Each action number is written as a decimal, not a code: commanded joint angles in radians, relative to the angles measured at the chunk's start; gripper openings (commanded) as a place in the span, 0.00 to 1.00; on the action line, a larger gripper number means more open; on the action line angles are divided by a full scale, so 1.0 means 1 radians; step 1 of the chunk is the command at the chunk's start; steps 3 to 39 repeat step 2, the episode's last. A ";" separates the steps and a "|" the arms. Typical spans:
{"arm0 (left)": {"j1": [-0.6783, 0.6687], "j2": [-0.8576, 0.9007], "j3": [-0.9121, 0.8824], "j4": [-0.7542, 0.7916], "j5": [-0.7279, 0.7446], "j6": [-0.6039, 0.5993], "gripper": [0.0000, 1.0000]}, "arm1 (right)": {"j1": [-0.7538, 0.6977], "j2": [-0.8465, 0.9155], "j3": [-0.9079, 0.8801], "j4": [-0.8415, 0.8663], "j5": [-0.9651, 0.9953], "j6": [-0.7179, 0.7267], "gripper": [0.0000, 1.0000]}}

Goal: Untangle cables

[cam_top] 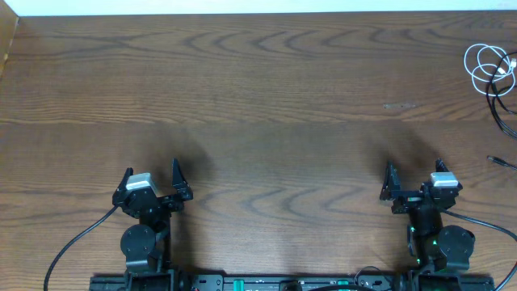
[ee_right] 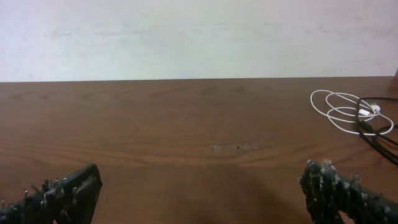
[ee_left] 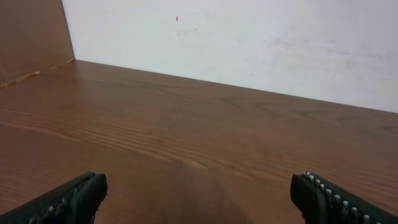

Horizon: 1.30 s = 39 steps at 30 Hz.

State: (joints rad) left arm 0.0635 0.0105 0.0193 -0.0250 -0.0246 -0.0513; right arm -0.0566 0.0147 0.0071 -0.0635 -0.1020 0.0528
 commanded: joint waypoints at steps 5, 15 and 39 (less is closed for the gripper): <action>-0.004 -0.006 -0.015 -0.046 -0.010 0.010 0.99 | 0.007 -0.006 -0.002 -0.003 -0.009 0.013 0.99; -0.004 -0.006 -0.015 -0.046 -0.010 0.010 0.99 | 0.007 -0.006 -0.002 -0.003 -0.009 0.013 0.99; -0.004 -0.006 -0.015 -0.046 -0.010 0.010 0.99 | 0.007 -0.006 -0.002 -0.003 -0.009 0.013 0.99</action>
